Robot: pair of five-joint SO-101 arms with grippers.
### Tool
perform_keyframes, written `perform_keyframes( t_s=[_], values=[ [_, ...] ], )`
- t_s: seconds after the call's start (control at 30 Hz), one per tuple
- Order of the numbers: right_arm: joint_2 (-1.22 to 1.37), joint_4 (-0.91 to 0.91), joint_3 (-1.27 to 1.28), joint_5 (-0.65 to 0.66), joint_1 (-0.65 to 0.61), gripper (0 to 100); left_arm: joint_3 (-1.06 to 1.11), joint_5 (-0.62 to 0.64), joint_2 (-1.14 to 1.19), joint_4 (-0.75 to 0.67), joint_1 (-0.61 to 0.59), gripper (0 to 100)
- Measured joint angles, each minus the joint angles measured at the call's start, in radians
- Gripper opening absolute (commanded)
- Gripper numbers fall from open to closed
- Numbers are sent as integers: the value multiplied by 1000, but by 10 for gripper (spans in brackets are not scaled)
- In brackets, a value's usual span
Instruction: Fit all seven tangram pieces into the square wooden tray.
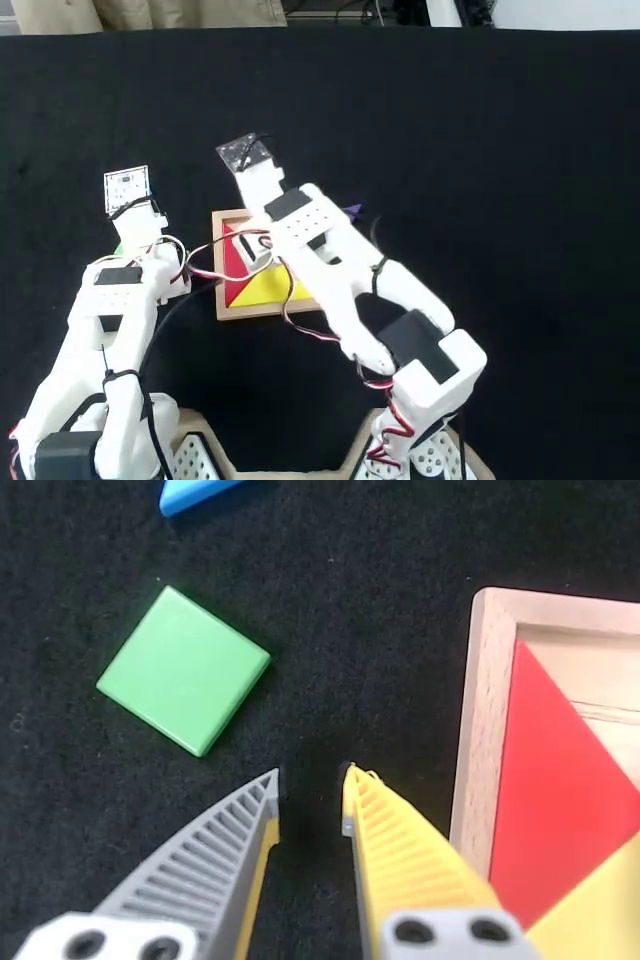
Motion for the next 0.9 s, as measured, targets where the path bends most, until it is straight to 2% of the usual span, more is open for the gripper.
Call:
perform_keyframes(
  t_s=[0.3, 0.57, 0.77, 0.9],
  values=[
    [-2, 0, 0, 6, -9, 177, 0, 21, 0, 0, 0, 112],
    [-23, -71, 0, 43, -9, 172, 0, 83, 0, 0, -66, 112],
    [46, -92, -74, 94, -9, 52, 0, 83, 0, 0, -66, 112],
    [124, -91, -138, 103, -9, 50, 0, 83, 0, 0, -66, 112]
  ],
)
